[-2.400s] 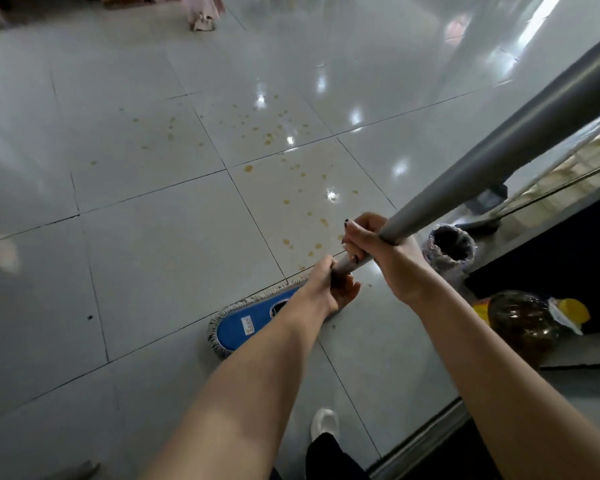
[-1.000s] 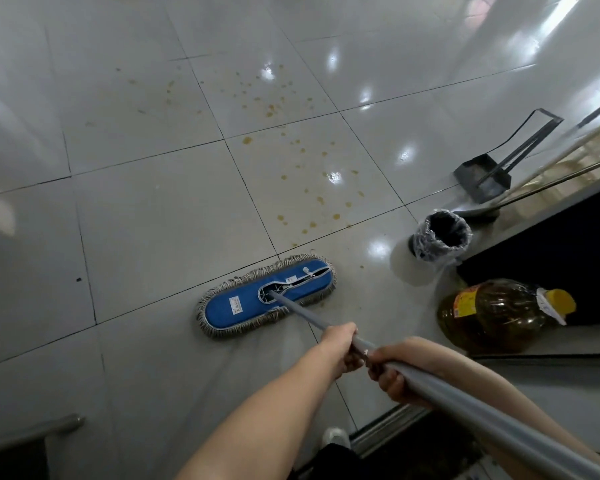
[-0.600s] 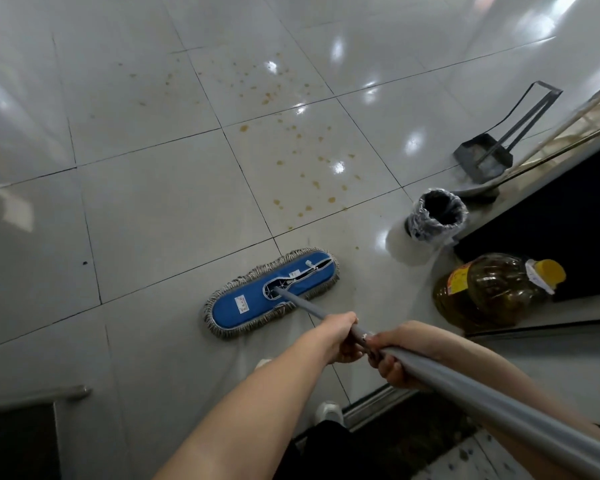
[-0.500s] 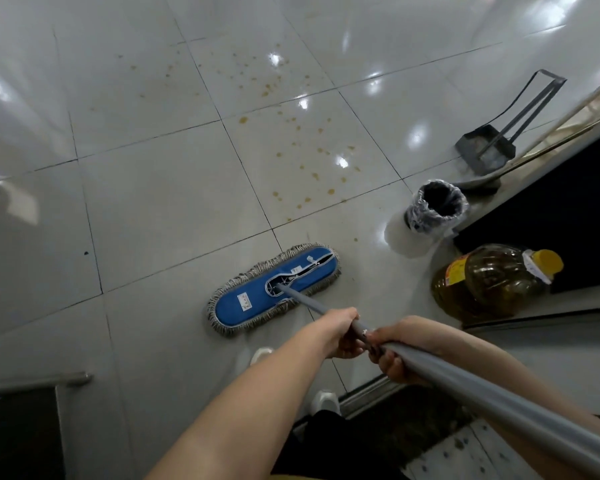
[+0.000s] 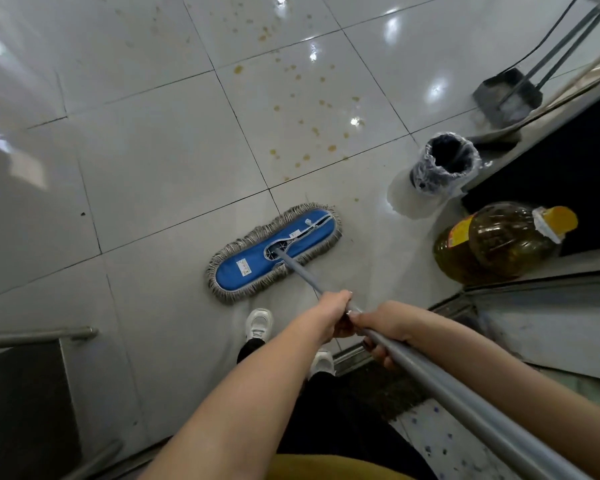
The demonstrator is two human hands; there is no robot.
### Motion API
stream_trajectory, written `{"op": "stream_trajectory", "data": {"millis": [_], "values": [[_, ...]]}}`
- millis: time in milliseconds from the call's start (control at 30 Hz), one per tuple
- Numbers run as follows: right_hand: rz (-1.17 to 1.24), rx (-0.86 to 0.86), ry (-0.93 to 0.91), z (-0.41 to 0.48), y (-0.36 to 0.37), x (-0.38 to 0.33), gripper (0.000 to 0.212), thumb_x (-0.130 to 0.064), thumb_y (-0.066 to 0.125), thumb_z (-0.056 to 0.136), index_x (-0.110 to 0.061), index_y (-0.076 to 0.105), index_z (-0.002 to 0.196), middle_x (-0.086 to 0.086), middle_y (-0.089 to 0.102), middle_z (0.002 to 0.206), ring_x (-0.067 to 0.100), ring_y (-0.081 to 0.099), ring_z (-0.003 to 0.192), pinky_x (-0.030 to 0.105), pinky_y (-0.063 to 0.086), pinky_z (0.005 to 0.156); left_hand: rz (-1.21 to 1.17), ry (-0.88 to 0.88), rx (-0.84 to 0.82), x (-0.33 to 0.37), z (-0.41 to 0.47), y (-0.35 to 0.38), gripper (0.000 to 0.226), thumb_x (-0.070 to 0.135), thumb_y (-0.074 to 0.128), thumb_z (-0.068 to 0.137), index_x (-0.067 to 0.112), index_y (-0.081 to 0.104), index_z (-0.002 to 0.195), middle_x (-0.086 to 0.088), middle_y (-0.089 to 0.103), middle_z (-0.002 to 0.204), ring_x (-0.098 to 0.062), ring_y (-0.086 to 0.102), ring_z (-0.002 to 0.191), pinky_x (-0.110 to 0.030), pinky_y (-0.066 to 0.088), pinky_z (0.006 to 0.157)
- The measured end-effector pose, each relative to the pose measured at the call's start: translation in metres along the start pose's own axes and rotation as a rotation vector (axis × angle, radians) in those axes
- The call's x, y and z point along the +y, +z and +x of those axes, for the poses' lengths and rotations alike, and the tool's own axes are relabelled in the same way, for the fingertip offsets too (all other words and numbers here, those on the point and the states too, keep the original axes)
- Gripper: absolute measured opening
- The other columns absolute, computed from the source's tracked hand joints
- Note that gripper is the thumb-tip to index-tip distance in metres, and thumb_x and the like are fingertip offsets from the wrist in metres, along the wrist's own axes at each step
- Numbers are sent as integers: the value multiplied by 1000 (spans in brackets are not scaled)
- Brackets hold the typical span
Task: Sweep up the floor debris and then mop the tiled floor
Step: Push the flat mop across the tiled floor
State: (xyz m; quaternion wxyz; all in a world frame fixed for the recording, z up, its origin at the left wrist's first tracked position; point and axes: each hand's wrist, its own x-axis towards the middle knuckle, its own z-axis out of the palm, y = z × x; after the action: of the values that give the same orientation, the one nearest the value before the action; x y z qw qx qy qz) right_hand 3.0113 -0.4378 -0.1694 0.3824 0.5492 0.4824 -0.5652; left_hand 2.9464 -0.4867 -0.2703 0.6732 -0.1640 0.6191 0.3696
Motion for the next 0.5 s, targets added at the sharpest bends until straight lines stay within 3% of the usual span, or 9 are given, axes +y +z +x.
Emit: {"op": "stream_trajectory", "data": {"millis": [200, 500], "values": [[29, -11, 13, 8, -19, 3, 44, -40, 44, 97, -8, 44, 67, -3, 44, 31, 7, 39, 22, 12, 35, 30, -6, 38, 21, 5, 14, 12, 19, 20, 40, 95, 13, 41, 77, -6, 51, 65, -16, 52, 51, -20, 49, 39], [134, -116, 18, 19, -29, -31, 49, -42, 38, 98, -8, 40, 64, -3, 42, 30, 7, 37, 21, 10, 31, 28, -5, 37, 81, 41, 26, 2, 19, 20, 42, 94, 12, 41, 78, -7, 49, 62, -17, 52, 39, -20, 45, 31]]}}
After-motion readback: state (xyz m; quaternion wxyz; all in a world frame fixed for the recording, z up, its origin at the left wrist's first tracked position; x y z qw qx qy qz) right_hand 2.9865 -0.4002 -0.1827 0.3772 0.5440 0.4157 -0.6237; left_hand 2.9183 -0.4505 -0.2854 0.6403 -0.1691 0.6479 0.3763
